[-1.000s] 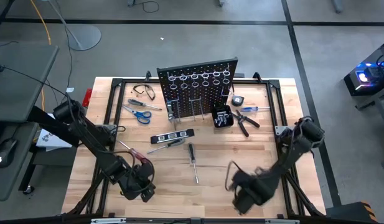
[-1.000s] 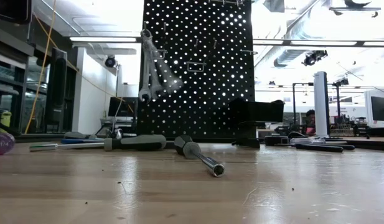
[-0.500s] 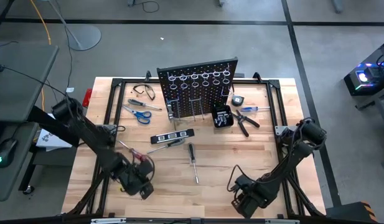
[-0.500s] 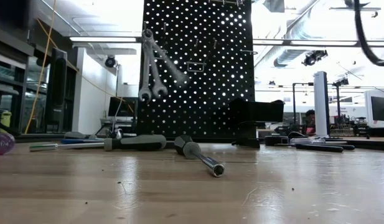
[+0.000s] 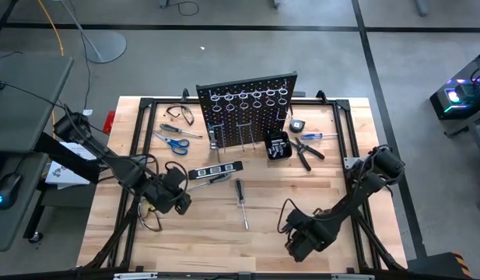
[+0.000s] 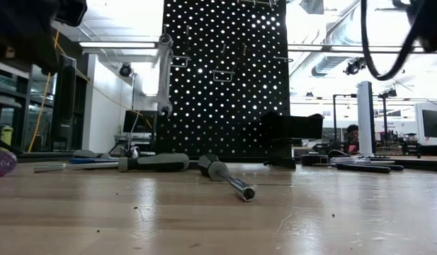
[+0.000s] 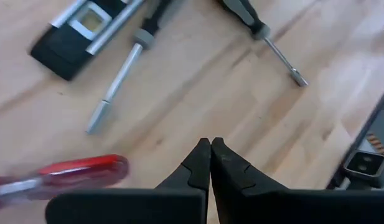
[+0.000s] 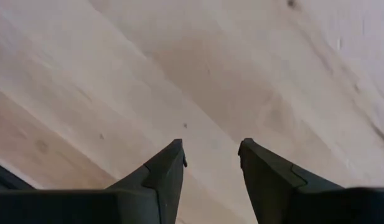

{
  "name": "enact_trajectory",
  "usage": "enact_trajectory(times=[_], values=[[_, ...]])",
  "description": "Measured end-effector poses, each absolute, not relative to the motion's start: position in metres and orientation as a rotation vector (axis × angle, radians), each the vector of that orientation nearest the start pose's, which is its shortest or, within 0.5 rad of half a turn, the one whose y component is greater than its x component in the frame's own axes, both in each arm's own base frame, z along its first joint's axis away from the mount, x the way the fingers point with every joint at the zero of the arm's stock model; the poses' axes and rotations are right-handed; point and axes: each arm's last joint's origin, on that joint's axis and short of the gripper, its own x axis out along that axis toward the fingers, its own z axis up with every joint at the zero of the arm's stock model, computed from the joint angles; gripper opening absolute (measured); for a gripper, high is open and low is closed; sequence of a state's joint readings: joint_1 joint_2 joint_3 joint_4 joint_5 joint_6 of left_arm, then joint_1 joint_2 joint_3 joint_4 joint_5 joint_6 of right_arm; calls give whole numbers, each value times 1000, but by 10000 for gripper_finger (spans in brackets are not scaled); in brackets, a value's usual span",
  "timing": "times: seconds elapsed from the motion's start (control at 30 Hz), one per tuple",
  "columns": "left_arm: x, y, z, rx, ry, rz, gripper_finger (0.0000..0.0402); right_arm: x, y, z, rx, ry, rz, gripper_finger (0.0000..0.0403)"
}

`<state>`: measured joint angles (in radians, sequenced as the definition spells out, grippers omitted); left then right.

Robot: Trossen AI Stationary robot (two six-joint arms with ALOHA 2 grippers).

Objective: Hang tools onto peg board
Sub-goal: Hang the silver wrench on the pegboard

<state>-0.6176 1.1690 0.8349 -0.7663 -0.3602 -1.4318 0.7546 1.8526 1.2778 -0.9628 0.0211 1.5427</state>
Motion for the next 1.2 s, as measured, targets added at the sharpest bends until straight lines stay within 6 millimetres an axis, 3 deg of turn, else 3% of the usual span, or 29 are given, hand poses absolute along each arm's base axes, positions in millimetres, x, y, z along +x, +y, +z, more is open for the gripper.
enact_trajectory(times=[0.17,0.37,0.53,0.8,0.93,1.2], values=[[182,-105,239,-725,867,490,0,250,221,178,601,1438,-598,150],[209,-88,253,-547,599,476,0,254,215,178,569,1444,-598,150],[220,-69,252,-421,423,598,0,253,214,178,563,1443,-604,150],[231,-44,225,-490,249,566,0,253,214,178,561,1445,-613,150],[234,-34,224,-517,167,538,0,253,214,178,564,1444,-613,150],[237,-26,226,-513,167,484,0,253,214,178,565,1443,-612,150]])
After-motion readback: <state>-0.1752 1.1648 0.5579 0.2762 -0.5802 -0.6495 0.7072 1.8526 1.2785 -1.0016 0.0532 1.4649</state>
